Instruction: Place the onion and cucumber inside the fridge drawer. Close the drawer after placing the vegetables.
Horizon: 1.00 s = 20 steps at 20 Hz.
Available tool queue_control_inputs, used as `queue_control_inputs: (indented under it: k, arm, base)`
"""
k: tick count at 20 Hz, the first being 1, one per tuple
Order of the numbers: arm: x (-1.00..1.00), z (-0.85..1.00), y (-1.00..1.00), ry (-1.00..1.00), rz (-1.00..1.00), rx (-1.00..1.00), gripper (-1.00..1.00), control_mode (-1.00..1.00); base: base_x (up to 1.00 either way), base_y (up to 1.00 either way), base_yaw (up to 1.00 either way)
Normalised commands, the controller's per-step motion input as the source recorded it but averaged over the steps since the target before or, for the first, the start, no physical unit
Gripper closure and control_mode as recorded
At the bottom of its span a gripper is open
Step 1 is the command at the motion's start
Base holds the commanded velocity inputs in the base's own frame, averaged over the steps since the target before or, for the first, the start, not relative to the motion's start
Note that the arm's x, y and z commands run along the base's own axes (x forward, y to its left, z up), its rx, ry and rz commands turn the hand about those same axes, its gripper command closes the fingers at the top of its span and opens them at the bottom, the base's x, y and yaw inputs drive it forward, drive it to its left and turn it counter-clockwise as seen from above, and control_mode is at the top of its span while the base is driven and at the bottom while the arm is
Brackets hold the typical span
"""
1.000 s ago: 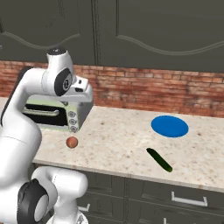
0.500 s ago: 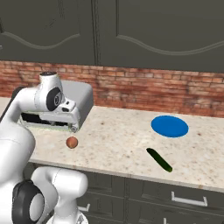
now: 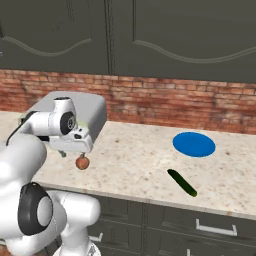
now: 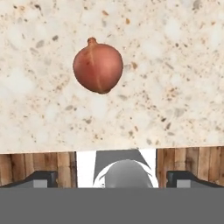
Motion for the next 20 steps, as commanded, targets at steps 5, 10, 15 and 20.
queue_control_inputs:
  k: [5, 10, 15, 20]
  arm:
    - [0.26, -0.54, 0.00, 0.06, 0.01, 0.00, -1.00, -1.00]
    - [0.11, -0.45, 0.01, 0.00, 0.01, 0.00, -1.00, -1.00]
    - [0.15, -0.23, 0.00, 0.00, 0.00, 0.00, -1.00, -1.00]
    - [0.20, -0.25, 0.00, 0.00, 0.00, 0.00, -1.00, -1.00]
  base:
    - [0.00, 0.00, 0.00]
    - [0.00, 0.00, 0.00]
    - [0.00, 0.00, 0.00]
    - [0.00, 0.00, 0.00]
